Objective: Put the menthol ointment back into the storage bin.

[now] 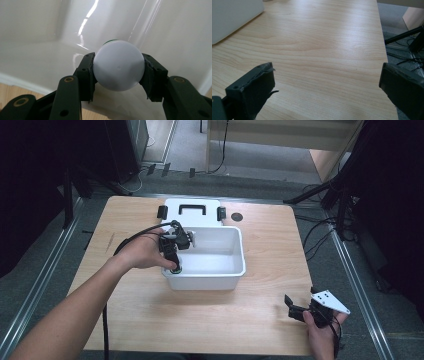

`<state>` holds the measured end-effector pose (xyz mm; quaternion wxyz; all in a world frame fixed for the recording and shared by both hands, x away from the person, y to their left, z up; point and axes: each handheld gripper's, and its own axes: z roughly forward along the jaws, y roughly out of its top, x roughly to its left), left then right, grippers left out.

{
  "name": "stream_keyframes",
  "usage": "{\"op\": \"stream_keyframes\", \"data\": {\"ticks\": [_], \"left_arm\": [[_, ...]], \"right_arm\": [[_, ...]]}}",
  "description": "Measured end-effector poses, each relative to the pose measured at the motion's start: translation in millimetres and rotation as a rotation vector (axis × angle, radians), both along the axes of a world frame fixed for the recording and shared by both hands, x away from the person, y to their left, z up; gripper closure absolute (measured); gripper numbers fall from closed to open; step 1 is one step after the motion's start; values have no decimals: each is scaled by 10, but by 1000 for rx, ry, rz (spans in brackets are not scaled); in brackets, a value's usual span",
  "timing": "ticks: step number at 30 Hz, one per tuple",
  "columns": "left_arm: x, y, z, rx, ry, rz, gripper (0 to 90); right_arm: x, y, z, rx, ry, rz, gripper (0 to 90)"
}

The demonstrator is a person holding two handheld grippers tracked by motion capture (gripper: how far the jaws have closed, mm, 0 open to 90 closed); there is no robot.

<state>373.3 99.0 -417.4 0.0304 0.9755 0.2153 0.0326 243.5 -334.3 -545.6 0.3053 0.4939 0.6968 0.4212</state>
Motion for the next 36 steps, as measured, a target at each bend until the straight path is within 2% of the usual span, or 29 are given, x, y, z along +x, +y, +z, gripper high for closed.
{"op": "stream_keyframes", "data": {"ticks": [6,10,13,18,19,25,26,30,36], "left_arm": [[0,-58,-68,11,2,-20,513],[9,-92,-123,34,1,-26,513],[27,-104,-128,27,9,-26,513],[33,-139,-173,62,-12,-34,513],[34,-145,-184,59,-17,-33,513],[62,-198,-257,76,-1,-54,513],[61,-213,-260,89,-3,-54,513],[69,-223,-267,90,-5,-48,513],[65,-262,-298,143,2,-32,511]], "right_arm": [[0,-1,0,1,0,2,2],[0,-3,0,1,-1,3,2],[-2,-2,0,2,-1,2,2],[-4,-2,1,3,-1,4,3],[-4,-3,0,4,-1,5,2],[-3,-1,0,4,0,7,2],[-4,-1,0,4,0,7,3],[-4,-3,0,5,0,9,3],[-4,-3,0,5,0,10,3]]}}
